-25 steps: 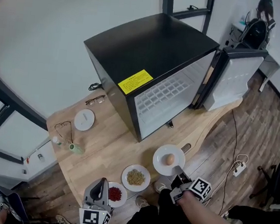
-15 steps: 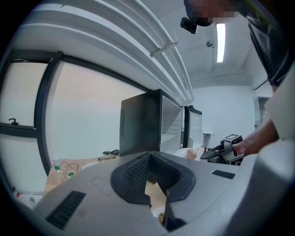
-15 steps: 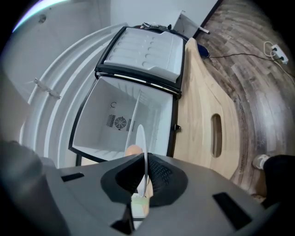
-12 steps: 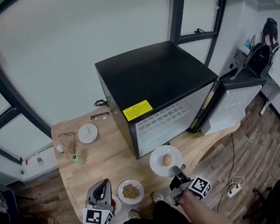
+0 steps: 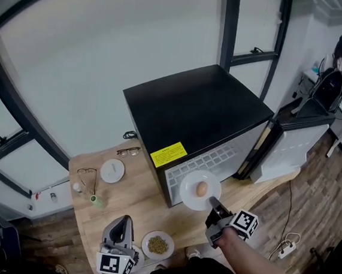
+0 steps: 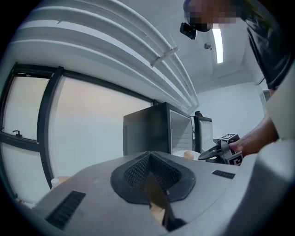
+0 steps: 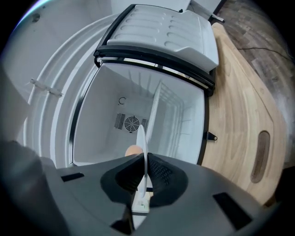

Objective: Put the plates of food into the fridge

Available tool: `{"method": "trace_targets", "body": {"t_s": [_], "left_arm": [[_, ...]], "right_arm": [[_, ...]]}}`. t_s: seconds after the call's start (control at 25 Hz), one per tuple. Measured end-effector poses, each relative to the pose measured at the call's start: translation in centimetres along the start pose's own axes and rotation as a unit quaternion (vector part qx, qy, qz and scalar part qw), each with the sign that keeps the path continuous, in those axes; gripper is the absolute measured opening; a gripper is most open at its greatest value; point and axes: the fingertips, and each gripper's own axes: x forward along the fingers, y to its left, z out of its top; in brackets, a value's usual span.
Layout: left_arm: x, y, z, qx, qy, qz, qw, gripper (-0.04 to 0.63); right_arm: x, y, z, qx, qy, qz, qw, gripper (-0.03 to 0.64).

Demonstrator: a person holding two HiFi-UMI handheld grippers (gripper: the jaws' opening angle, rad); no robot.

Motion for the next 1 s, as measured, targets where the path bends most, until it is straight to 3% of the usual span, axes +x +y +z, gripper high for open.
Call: {"method": "trace_targets", "body": {"t_s": [0.36,0.72,1.0], "left_arm": [[2.1,0.9,0.5,-0.006,0.0,0.033,0.9994,0.005],[2.4,2.1,-0.1,-0.01,0.007,0.063,0.9979,0.005],[2.1,2.9,-0.7,-0.014,0.016,0.082,0.9964,0.005]], "right_arm": [[5.0,1.0,1.1,-0.004,0.035,-0.002,0.999,0.031],[9.0,2.1,0.5,-0.054,0.075,-0.027,0.995,0.031],[12.0,3.3,1.4,-0.122,0.088,-0.048,0.987,0.032]]}}
